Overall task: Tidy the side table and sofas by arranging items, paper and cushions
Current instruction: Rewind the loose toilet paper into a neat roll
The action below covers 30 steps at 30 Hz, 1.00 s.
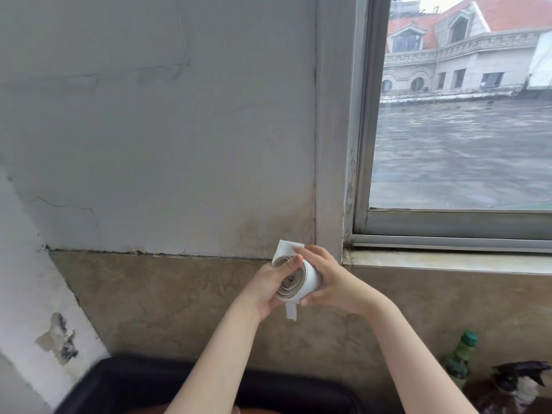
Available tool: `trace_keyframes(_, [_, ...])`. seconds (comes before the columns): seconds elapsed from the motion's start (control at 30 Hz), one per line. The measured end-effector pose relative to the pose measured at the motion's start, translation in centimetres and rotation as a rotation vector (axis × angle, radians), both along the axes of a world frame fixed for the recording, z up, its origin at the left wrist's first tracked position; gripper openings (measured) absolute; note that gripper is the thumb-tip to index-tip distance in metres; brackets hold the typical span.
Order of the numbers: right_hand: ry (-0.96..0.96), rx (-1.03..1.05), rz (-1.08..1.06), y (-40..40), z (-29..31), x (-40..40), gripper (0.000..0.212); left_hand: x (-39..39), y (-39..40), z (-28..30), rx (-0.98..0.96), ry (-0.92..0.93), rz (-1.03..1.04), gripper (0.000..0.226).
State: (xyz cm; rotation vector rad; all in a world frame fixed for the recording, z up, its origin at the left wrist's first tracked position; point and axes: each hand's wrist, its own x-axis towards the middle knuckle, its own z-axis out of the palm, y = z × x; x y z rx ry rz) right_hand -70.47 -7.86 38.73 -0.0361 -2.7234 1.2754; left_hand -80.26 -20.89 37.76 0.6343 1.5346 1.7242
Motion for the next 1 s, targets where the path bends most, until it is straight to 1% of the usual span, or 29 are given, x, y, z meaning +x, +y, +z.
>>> trace_keyframes(0.03, [-0.019,-0.153,0.011,0.1,-0.1,0.1,0.092,-0.2,0.0,-0.1,-0.018,0.047,0.002,0.096])
trace_keyframes(0.1, [-0.011,-0.459,0.015,0.1,-0.2,0.3,0.081,-0.3,-0.2,0.0,-0.069,0.171,-0.009,0.089])
trace_keyframes(0.2, [0.068,-0.710,-0.115,0.2,-1.0,-0.2,0.076,-0.1,-0.4,0.2,-0.149,0.323,-0.064,0.066])
trace_keyframes(0.27, [0.123,-0.842,-0.187,0.1,-1.3,-0.8,0.067,0.3,-0.4,0.4,-0.164,0.358,-0.112,0.048])
trace_keyframes(0.3, [0.146,-0.889,-0.213,0.2,-1.4,-1.1,0.064,0.5,-0.3,0.4,-0.158,0.362,-0.129,0.047])
trace_keyframes(0.33, [0.167,-0.915,-0.227,0.1,-1.4,-1.2,0.059,0.7,-0.3,0.4,-0.139,0.354,-0.136,0.054])
trace_keyframes(0.37, [0.191,-0.916,-0.237,0.0,-1.4,-1.3,0.052,0.7,-0.3,0.3,-0.117,0.327,-0.126,0.066])
trace_keyframes(0.4, [0.221,-0.881,-0.242,-0.1,-1.3,-1.3,0.044,0.7,-0.3,0.1,-0.093,0.272,-0.103,0.080])
trace_keyframes(0.43, [0.253,-0.802,-0.251,-0.1,-1.4,-1.3,0.038,0.6,-0.2,0.0,-0.067,0.194,-0.068,0.091])
trace_keyframes(0.5, [0.305,-0.561,-0.241,0.0,-1.3,-1.1,0.039,0.4,-0.2,0.0,-0.005,0.023,-0.003,0.102])
trace_keyframes(0.53, [0.318,-0.454,-0.207,0.0,-1.2,-0.8,0.045,0.3,-0.2,0.1,0.018,-0.040,0.023,0.101])
trace_keyframes(0.57, [0.321,-0.360,-0.160,0.0,-1.1,-0.6,0.057,0.3,-0.3,0.3,0.043,-0.096,0.047,0.095])
trace_keyframes(0.63, [0.299,-0.168,-0.068,-0.3,-1.2,-0.5,0.083,0.3,-0.4,0.5,0.099,-0.192,0.093,0.071])
trace_keyframes(0.67, [0.292,-0.054,-0.053,-0.7,-1.3,-0.6,0.088,0.3,-0.3,0.7,0.118,-0.235,0.116,0.062])
trace_keyframes(0.7, [0.308,0.052,-0.072,-1.1,-1.4,-0.8,0.091,0.4,-0.2,0.8,0.132,-0.271,0.130,0.060])
trace_keyframes(0.73, [0.337,0.122,-0.110,-1.5,-1.4,-0.9,0.088,0.5,-0.1,0.8,0.140,-0.293,0.135,0.060])
trace_keyframes(0.8, [0.402,0.144,-0.147,-1.7,-1.1,-1.1,0.078,0.6,0.0,0.6,0.143,-0.303,0.122,0.067])
trace_keyframes(0.83, [0.398,0.127,-0.139,-1.5,-1.0,-1.1,0.074,0.5,-0.1,0.6,0.146,-0.298,0.100,0.073])
trace_keyframes(0.9, [0.314,0.055,-0.102,-1.0,-0.7,-0.9,0.070,0.1,-0.8,0.5,0.139,-0.272,0.007,0.079])
trace_keyframes(0.97, [0.212,-0.014,-0.054,-0.6,-0.4,-0.7,0.067,-0.4,-1.3,0.4,0.109,-0.194,-0.087,0.078])
trace_keyframes(1.0, [0.177,-0.006,-0.040,-0.6,-0.3,-0.6,0.068,-0.6,-1.4,0.5,0.081,-0.140,-0.124,0.079])
